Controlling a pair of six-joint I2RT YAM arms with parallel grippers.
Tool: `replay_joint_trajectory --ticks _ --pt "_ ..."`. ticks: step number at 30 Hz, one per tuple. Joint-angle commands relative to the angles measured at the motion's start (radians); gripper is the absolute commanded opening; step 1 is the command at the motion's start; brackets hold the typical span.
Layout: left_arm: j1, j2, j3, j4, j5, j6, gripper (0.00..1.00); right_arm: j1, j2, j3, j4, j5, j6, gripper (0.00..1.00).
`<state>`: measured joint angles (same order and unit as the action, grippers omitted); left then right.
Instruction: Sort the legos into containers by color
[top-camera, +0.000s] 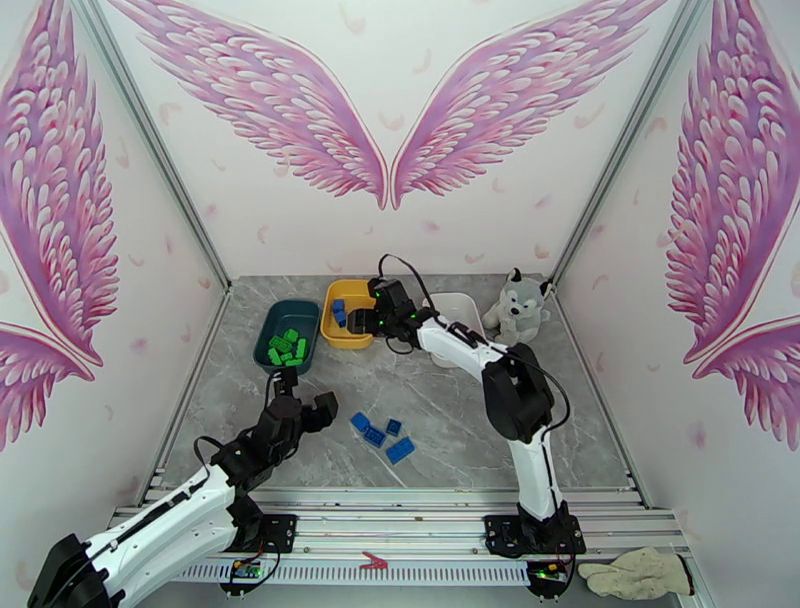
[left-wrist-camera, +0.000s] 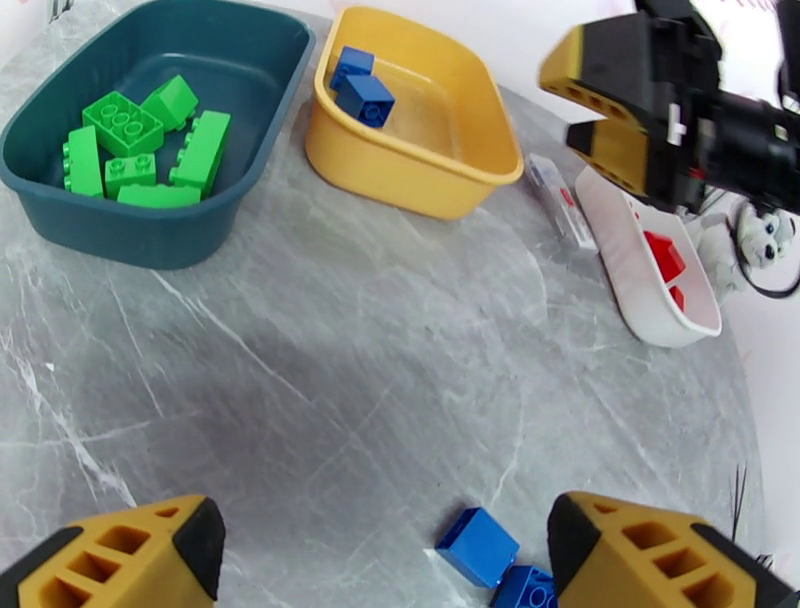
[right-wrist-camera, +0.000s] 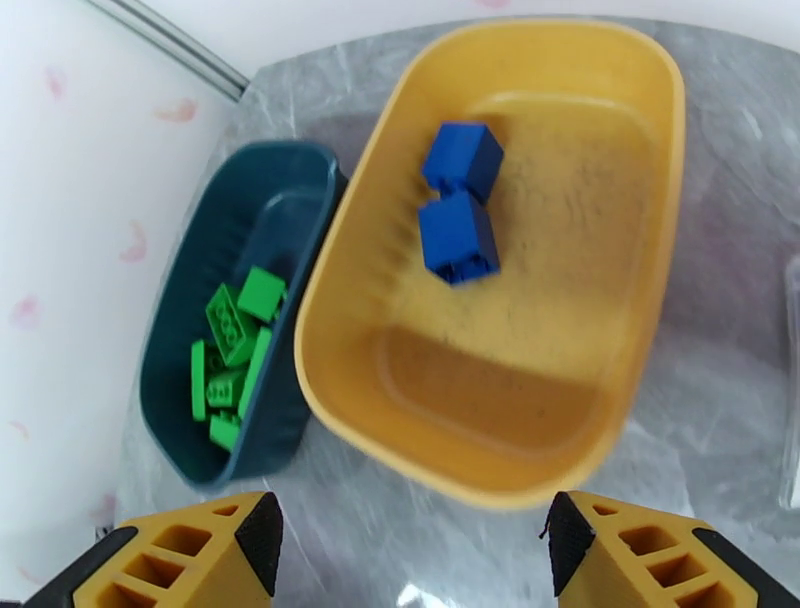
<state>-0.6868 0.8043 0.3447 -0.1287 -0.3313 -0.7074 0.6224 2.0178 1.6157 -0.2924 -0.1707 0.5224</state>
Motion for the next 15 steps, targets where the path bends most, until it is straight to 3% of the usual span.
replay_joint_trajectory --ticks 1,5,15 --pt "-0.034 0.050 0.006 -0.022 -0.035 0.008 0.89 0.016 -0.180 -0.131 0.046 0.058 -0.021 0.77" --pt "-0.085 0.155 0.019 0.038 -0.039 0.022 0.87 0.017 -0.342 -0.338 0.031 0.154 -0.012 0.81" --pt "-0.219 0.482 0.131 0.102 -0.053 -0.004 0.82 0.051 -0.665 -0.783 0.088 0.226 0.012 0.82"
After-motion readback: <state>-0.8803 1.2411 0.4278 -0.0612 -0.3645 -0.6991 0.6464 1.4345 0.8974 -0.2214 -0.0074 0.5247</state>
